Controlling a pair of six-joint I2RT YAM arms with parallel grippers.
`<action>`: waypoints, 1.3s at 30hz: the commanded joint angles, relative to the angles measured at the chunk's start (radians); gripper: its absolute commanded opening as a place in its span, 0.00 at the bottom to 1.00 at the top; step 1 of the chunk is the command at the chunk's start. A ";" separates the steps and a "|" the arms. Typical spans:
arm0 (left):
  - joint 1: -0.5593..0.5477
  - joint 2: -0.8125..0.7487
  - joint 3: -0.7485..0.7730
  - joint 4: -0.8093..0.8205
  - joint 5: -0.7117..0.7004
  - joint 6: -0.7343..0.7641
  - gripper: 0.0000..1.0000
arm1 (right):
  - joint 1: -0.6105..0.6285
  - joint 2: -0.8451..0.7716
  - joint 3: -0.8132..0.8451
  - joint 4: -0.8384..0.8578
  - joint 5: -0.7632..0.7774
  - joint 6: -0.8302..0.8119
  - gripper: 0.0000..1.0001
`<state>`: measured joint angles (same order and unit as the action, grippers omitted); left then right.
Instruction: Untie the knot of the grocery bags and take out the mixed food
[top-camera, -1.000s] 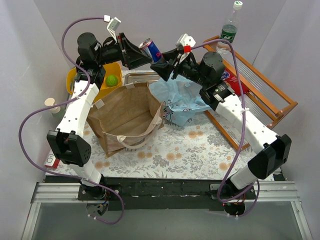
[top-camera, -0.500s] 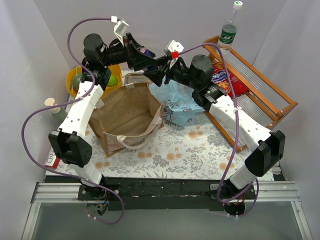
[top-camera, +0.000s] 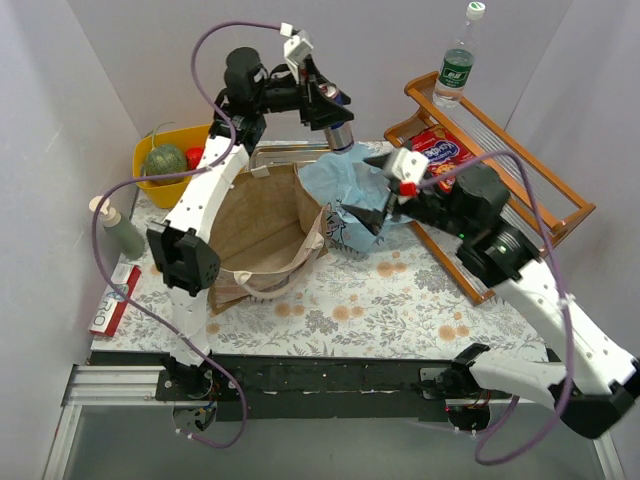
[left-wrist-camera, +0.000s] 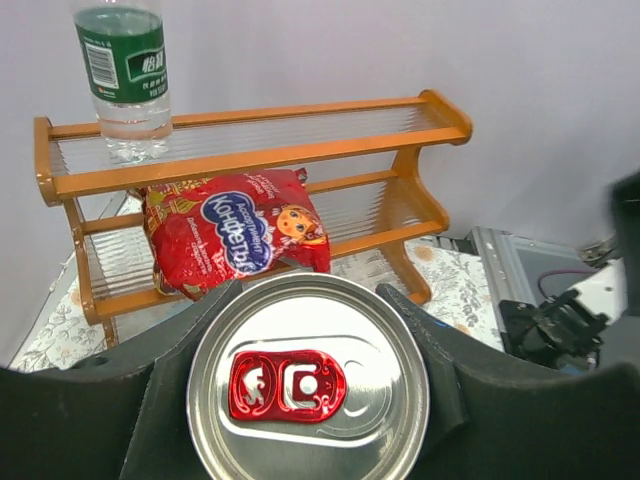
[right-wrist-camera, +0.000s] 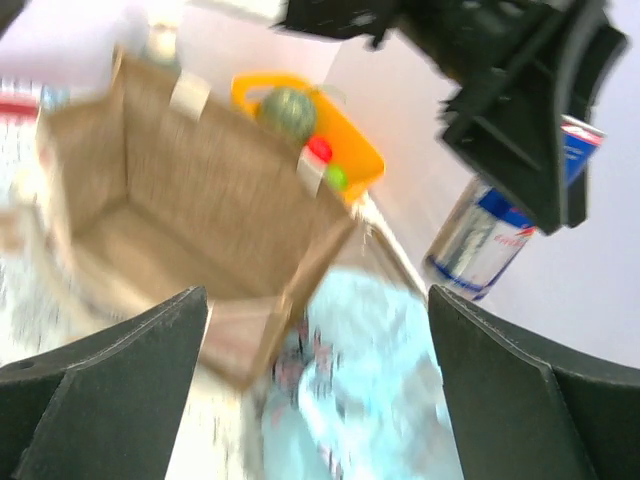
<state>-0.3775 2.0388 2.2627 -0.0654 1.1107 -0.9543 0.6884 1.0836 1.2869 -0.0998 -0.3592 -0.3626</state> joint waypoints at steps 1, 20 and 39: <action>-0.118 0.047 0.141 -0.020 -0.097 0.112 0.00 | -0.007 -0.143 -0.122 -0.300 0.014 -0.182 0.97; -0.325 -0.029 -0.087 -0.146 -0.322 0.436 0.00 | -0.196 -0.097 0.169 -0.292 0.219 -0.026 0.81; -0.347 -0.419 -0.624 -0.059 -0.332 0.586 0.00 | -0.300 0.047 0.167 -0.221 0.167 0.292 0.84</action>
<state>-0.7177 1.6924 1.6981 -0.1406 0.7769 -0.4110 0.3923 1.1858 1.4685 -0.3904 -0.1856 -0.1555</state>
